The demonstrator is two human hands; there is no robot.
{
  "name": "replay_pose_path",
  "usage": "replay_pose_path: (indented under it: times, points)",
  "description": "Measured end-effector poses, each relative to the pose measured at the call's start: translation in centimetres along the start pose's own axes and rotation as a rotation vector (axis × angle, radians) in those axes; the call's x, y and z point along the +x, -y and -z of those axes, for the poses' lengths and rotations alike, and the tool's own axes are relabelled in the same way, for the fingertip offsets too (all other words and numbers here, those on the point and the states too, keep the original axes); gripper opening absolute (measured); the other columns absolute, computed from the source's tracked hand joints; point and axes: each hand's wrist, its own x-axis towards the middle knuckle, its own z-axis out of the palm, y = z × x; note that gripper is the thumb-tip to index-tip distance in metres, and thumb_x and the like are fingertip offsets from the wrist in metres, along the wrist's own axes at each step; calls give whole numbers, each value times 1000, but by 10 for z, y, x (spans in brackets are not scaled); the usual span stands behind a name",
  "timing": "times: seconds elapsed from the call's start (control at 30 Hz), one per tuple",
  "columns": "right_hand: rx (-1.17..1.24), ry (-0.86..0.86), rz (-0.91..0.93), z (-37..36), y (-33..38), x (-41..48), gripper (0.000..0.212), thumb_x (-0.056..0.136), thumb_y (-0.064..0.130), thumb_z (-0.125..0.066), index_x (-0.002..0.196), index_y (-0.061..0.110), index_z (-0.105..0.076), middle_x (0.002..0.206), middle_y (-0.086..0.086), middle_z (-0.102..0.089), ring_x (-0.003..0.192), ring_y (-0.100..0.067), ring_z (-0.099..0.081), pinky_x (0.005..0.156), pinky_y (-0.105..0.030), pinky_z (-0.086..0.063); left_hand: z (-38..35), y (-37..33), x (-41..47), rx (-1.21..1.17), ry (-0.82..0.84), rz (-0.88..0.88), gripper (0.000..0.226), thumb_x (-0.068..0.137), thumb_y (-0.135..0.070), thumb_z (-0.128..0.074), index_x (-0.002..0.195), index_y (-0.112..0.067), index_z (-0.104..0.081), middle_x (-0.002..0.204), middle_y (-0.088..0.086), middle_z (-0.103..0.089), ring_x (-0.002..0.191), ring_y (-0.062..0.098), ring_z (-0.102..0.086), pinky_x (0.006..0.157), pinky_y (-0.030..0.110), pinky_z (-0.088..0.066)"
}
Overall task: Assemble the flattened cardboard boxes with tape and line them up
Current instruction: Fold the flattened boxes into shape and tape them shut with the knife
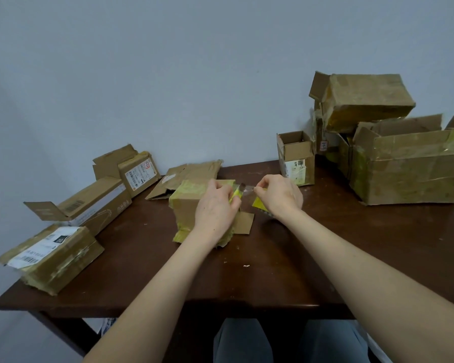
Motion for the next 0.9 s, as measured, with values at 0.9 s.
replay_pose_path:
  times: [0.9]
  points:
    - [-69,-85,75,-6,-9,-12,15,95,35,-52,98,30,-66,94,1,-68,90,-22,-61,67,-30,-47,2,-3,-8,318,16,-90,28,98,-34,-41,111,-16,-58,110,4,-41,90,16,-43,58,28,-35]
